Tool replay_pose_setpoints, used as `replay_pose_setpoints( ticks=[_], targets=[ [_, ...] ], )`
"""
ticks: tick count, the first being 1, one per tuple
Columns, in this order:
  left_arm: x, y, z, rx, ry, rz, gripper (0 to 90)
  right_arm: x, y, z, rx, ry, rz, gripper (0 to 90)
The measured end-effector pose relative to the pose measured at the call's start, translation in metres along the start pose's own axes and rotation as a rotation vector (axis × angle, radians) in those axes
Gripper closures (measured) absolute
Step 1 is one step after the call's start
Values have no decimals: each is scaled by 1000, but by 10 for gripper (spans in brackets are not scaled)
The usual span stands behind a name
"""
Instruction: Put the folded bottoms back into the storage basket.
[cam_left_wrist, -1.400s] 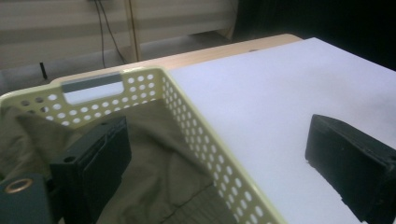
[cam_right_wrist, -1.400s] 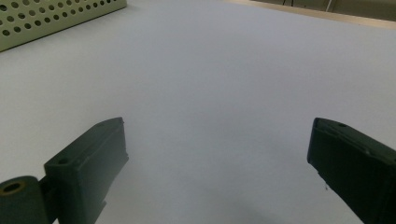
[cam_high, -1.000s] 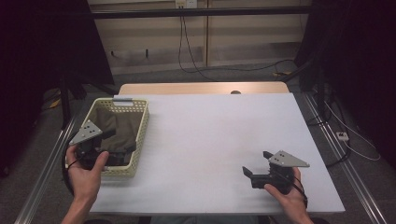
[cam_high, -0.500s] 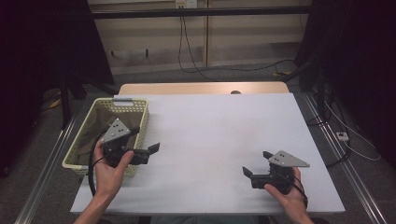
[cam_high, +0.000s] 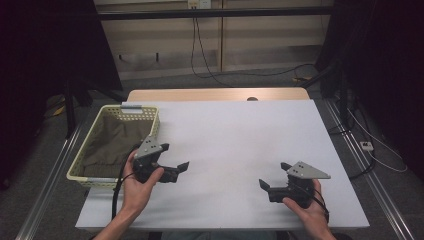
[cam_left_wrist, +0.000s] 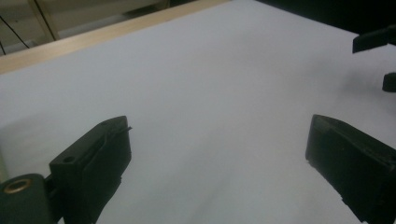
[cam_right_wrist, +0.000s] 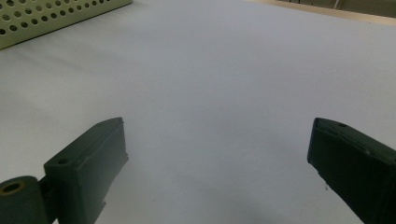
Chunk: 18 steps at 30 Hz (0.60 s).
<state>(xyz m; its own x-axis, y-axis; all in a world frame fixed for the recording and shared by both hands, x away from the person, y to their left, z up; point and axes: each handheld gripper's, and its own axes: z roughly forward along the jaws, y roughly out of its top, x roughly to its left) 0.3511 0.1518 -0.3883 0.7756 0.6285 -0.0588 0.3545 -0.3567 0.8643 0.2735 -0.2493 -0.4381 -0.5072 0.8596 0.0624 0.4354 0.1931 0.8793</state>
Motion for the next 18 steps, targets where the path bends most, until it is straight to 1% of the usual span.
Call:
replay_pose_setpoints(
  ticks=[2, 3, 4, 6, 8, 9, 10, 13, 14, 16, 18],
  targets=[
    [-3, -5, 7, 14, -9, -10, 69, 0, 0, 0, 0, 0, 2, 46],
    [-4, -8, 11, 24, -10, -8, 69, 0, 0, 0, 0, 1, 1, 46],
    [-5, -10, 13, 26, -9, -2, 69, 0, 0, 0, 0, 0, 2, 46],
    [-7, -14, 17, 23, -16, -5, 69, 0, 0, -1, -3, 0, 4, 46],
    [-9, -18, 19, 15, -22, -12, 69, -1, 0, -1, -5, -1, 5, 46],
    [-9, -20, 19, 12, -34, -19, 69, -1, 0, -1, -5, -1, 6, 46],
    [-9, -23, 19, 12, -37, -30, 69, -1, 0, -1, -7, -2, 4, 45],
    [-12, -32, 20, 6, -28, -25, 69, -1, 0, -3, -11, 3, 14, 40],
    [-13, -35, 21, 5, -29, -35, 69, 0, 0, -3, -12, 5, 16, 39],
    [-14, -40, 22, 14, -46, -36, 69, 1, 0, -5, -14, 8, 9, 39],
    [-16, -43, 22, -4, -32, -19, 69, 2, 0, -6, -25, 13, 2, 39]
  ],
)
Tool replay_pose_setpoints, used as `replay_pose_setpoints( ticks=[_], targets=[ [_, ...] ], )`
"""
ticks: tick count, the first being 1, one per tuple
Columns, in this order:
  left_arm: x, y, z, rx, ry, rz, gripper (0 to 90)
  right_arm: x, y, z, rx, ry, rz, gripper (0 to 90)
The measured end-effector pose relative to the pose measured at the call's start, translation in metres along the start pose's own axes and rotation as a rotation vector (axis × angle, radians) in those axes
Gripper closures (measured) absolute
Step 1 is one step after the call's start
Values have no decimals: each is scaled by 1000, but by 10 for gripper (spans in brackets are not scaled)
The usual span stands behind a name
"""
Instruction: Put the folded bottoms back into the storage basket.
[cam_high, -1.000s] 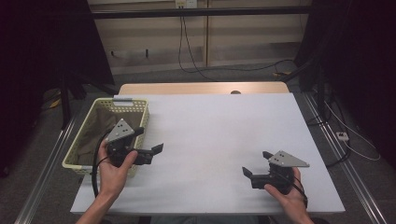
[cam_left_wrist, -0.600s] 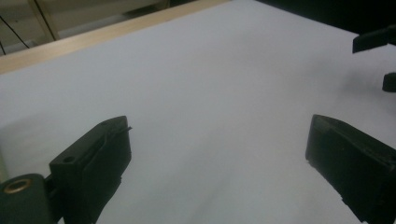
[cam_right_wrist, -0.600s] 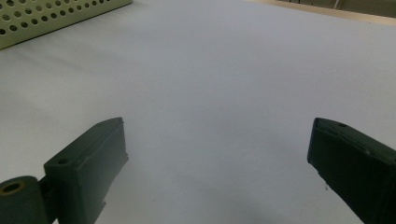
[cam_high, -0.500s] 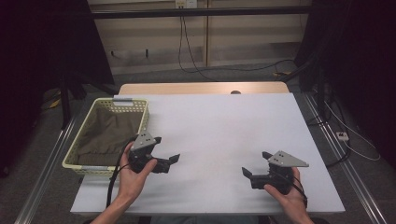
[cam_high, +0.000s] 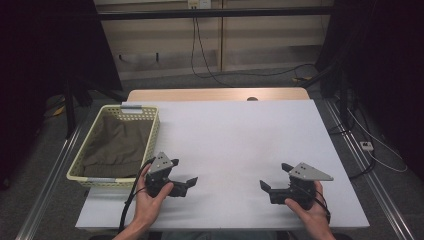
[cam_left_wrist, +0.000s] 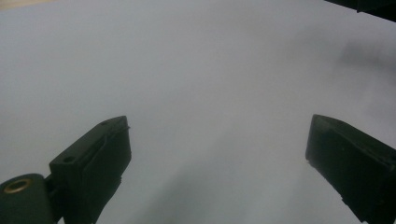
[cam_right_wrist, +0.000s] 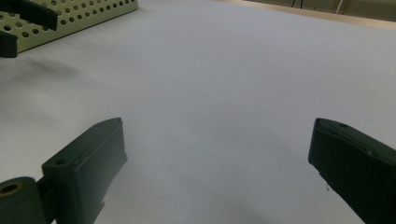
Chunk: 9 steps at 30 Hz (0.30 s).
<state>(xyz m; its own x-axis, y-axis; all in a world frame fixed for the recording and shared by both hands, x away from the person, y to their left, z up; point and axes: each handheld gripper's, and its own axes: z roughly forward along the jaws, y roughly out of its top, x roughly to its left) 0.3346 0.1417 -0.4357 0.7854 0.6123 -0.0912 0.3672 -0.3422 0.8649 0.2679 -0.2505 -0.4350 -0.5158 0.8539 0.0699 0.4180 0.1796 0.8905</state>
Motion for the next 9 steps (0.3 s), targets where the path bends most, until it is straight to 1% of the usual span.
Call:
replay_pose_setpoints(
  ticks=[1, 2, 4, 5, 8, 9],
  targets=[
    [-1, -1, -1, -8, 18, 9, 69, 0, 0, -1, -1, -1, -1, 39],
    [-1, -1, -2, -10, 22, 5, 68, 0, 0, -1, -3, -1, -4, 39],
    [0, -2, -3, -28, 20, -20, 67, 0, 0, -2, -7, -4, -1, 39],
    [1, -2, -4, -30, 25, -28, 67, 0, 0, -2, -7, -7, 3, 39],
    [2, -2, -4, -24, 37, -17, 66, -1, 0, -3, -11, -11, 3, 39],
    [2, -3, -3, -19, 37, -23, 66, -1, 0, -3, -12, -11, 0, 39]
  ],
)
